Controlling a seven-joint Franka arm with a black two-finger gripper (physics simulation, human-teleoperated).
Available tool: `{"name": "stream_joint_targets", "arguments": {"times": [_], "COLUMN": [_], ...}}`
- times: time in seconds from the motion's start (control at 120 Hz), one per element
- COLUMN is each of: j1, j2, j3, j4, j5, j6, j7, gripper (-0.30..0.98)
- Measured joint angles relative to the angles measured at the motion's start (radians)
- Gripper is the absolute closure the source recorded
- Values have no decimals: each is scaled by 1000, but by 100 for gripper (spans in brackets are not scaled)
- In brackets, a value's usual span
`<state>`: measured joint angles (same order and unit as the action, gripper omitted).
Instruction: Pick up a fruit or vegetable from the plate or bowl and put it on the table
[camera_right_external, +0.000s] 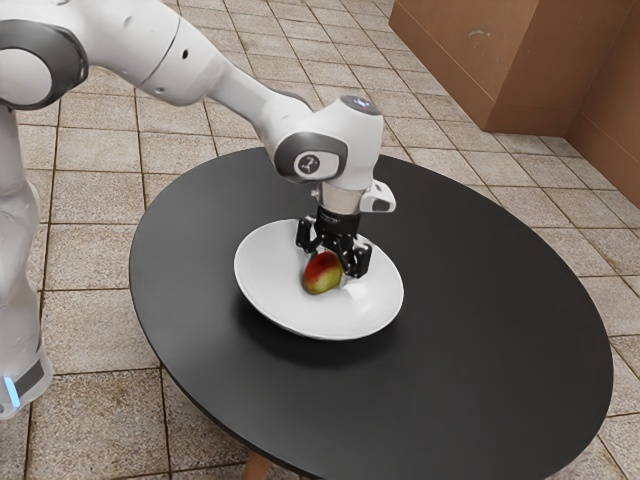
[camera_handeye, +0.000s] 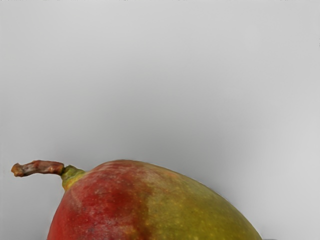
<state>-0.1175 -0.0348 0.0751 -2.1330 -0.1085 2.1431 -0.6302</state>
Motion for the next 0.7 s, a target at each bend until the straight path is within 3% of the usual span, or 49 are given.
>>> {"name": "stream_joint_targets", "arguments": {"times": [0.467, 0.575, 0.7], "j1": [7, 61, 198], "j2": [-39, -42, -34], "j3": [23, 80, 128], "j4": [48, 80, 113], "j5": [22, 23, 23], "j6": [-1, -2, -3], "j7": [-55, -65, -73], "gripper": [31, 31, 31]}}
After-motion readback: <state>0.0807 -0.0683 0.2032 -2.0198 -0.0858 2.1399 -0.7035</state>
